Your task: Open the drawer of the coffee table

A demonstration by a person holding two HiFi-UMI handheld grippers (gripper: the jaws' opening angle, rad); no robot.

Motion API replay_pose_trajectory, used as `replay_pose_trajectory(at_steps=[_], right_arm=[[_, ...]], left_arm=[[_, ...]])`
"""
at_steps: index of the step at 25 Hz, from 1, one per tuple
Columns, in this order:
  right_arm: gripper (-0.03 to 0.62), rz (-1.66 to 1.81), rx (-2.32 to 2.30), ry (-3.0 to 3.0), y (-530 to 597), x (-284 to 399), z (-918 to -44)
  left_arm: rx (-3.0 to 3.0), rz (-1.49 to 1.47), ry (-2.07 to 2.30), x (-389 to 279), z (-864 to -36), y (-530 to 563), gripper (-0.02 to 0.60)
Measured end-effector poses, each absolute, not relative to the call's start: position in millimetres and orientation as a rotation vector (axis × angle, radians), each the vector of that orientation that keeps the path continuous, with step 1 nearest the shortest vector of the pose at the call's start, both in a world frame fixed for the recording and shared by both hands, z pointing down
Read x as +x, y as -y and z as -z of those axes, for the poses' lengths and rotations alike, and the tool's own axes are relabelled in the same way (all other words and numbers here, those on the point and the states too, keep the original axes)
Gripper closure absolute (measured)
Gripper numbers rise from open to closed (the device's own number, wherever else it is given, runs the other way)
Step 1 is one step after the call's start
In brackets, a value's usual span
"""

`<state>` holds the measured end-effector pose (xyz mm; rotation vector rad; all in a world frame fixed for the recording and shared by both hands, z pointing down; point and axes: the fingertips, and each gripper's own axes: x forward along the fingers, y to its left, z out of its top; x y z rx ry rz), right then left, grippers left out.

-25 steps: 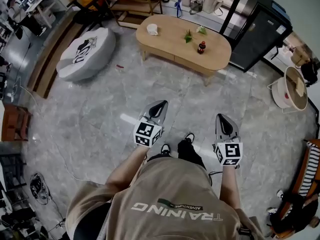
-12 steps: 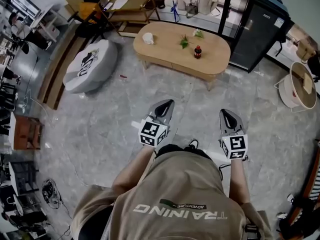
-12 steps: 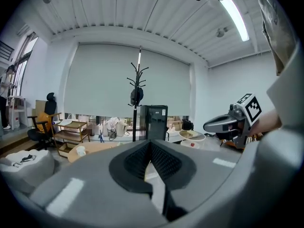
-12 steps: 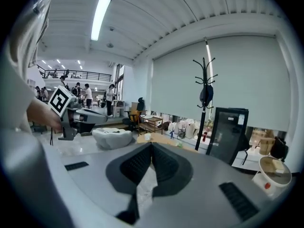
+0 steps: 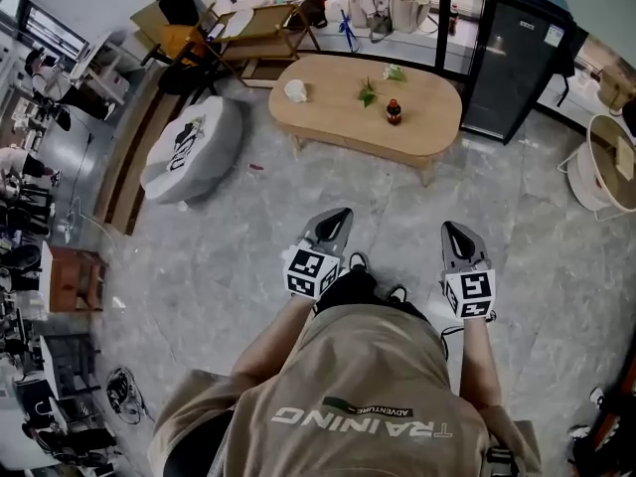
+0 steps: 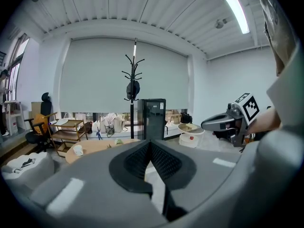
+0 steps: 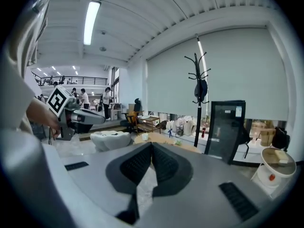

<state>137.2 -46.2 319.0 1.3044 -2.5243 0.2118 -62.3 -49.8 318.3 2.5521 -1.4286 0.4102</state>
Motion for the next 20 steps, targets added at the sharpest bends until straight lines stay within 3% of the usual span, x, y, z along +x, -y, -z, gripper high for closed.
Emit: replay_pose_trajectory(at_steps=[9,20], right_arm=[[0.589,-0.275,1.242,2.474,70.1,122.5,-349.1],[0.589,-0.213,1.319,2.493,174.7,102.1,-365.0]], left_arm=[[2.498,-0.412,1.371,-64.2,-355.8,79.7,0.577],[2.553,-0.359,1.427,-89.5,-379.4,194.8,0.577]])
